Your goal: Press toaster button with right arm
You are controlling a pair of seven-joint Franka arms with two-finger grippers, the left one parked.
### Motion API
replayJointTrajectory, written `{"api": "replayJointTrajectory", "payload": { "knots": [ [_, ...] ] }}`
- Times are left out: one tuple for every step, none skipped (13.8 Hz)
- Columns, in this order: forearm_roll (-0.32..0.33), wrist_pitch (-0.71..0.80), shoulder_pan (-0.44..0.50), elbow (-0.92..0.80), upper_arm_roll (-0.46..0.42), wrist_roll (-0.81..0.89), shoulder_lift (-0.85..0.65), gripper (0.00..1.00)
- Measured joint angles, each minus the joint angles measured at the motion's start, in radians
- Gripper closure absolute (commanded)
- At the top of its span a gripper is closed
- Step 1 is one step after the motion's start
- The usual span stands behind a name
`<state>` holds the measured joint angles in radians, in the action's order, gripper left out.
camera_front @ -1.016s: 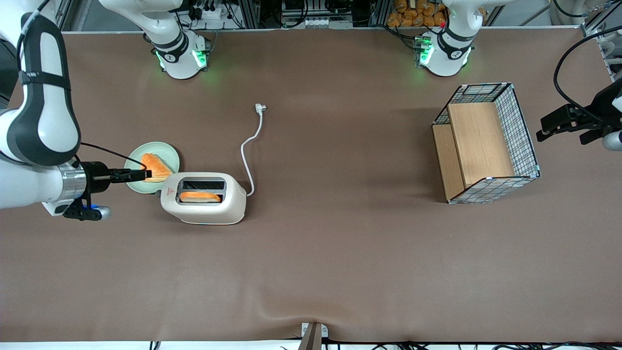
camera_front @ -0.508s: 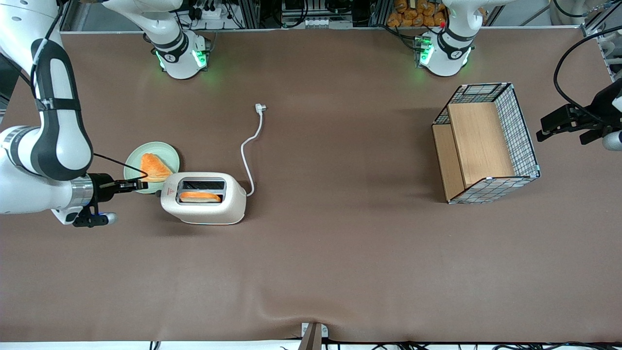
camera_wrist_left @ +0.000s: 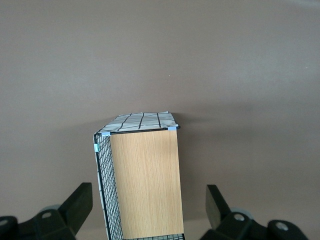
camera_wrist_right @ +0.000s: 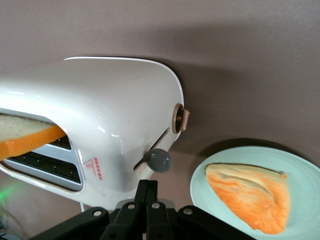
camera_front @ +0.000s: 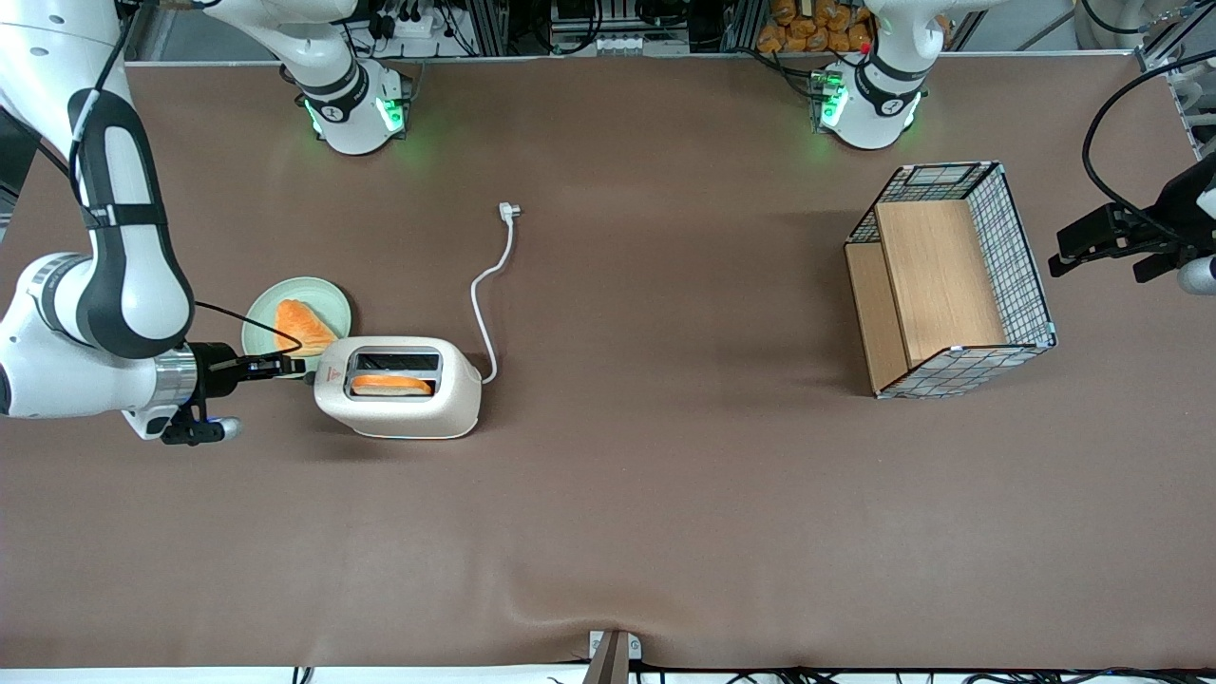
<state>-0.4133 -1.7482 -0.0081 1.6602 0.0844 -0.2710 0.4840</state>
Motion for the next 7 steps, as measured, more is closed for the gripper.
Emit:
{"api": "replayJointTrajectory", "payload": {
  "knots": [
    [-0.010, -0.008, 0.000, 0.003, 0.000, -0.002, 0.006, 1.00],
    [-0.019, -0.012, 0.000, 0.004, 0.000, -0.004, 0.014, 1.00],
    [-0.027, -0.014, 0.000, 0.004, 0.000, -0.005, 0.022, 1.00],
    [-0.032, -0.015, -0.001, 0.004, 0.001, -0.010, 0.029, 1.00],
    [-0.036, -0.018, -0.002, 0.004, 0.001, -0.021, 0.036, 1.00],
    [-0.042, -0.023, -0.004, 0.004, 0.001, -0.036, 0.042, 1.00],
    [-0.053, -0.026, -0.008, 0.004, 0.002, -0.050, 0.049, 1.00]
  ]
}}
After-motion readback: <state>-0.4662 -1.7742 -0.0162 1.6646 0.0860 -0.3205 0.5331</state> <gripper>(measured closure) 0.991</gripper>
